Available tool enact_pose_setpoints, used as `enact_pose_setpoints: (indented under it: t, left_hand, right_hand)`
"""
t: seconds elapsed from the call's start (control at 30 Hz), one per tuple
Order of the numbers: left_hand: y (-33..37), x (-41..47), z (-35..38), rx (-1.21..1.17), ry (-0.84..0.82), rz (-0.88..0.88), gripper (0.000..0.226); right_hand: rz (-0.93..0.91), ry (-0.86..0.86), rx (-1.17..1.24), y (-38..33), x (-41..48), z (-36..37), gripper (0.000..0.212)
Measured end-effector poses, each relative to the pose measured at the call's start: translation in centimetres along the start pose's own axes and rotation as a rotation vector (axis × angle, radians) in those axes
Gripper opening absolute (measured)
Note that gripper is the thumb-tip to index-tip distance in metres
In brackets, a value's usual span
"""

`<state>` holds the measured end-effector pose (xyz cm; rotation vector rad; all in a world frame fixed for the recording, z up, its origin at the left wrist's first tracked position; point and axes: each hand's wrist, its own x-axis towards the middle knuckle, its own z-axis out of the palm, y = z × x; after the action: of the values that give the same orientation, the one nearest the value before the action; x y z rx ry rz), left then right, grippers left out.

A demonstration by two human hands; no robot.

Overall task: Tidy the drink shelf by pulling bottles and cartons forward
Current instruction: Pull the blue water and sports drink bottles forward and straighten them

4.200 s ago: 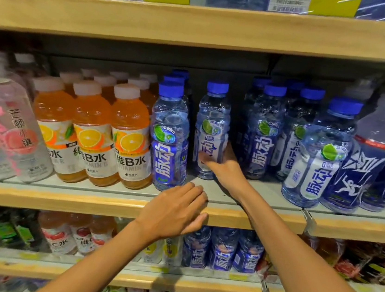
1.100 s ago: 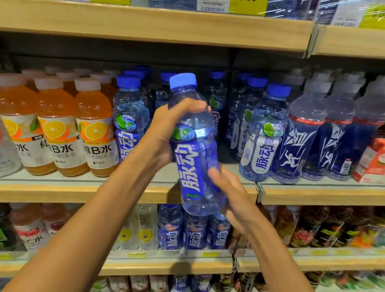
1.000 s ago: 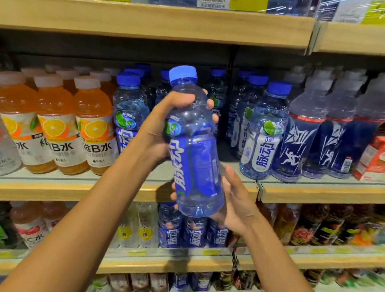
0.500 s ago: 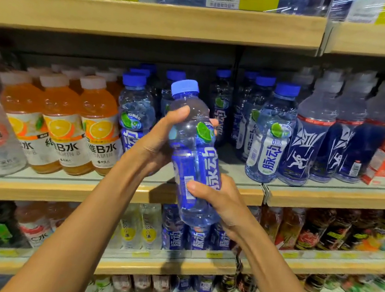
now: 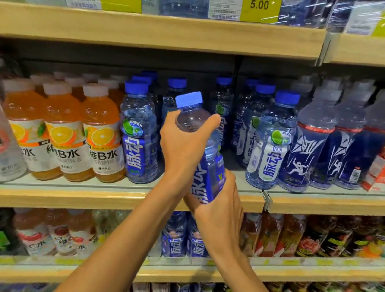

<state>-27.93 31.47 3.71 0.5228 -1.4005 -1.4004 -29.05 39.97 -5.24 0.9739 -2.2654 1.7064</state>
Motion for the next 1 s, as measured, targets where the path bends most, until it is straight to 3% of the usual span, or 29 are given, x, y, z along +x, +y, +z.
enact_pose_setpoints:
  t: [0.07,0.17,0.3,0.4,0.5,0.57,0.67,0.73,0.93,1.0]
  left_hand:
    - [-0.1,0.4,-0.2,-0.059,-0.056,-0.053,0.023]
    - [-0.1,1.4,-1.2,-0.143,-0.225,-0.145,0.01]
    - [0.1,2.7,-2.7,-0.287,-0.548,-0.337,0.039]
    - [0.3,3.4,-3.0,-0.514,-0.818,-0.412,0.057]
    - [0.1,3.8,-2.8,-0.683,-1.023,-0.444,0.066]
    - [-0.3,3.8,-2.7,-0.743,-1.089,-0.452,0.064]
    - [-1.0,3.8,-3.0,-0.788,-1.125,-0.463,0.059]
    - [-1.3,4.0,-3.3,-0.756,-1.093,-0.453,0.06]
    - [-0.8,4.1,-5.5,-0.359,-0.908,-0.333,0.072]
    - [-1.0,3.7,-6.4,-0.227,-0.749,-0.249,0.048]
  right_hand:
    - [0.018,-0.039,0.047,0.4,-0.1,-0.1,0.077]
    - [0.095,-0.168,0.356,1.2,0.2,-1.2,0.071]
    - [0.268,-0.512,0.799,2.0,2.1,-3.2,0.069]
    - [0.326,-0.796,0.913,1.8,3.1,-3.6,0.072]
    - [0.384,-0.929,0.957,1.4,3.3,-2.6,0.104]
    - [0.338,-0.921,0.95,0.9,3.1,-1.8,0.104]
    - [0.359,-0.826,0.84,0.4,2.7,-1.1,0.117]
    - [0.332,-0.774,0.79,0.5,2.5,-0.6,0.113]
    - [0.153,-0.654,0.696,0.6,2.5,-0.3,0.032]
    - [0.106,-0.55,0.64,0.7,3.1,-0.2,0.04]
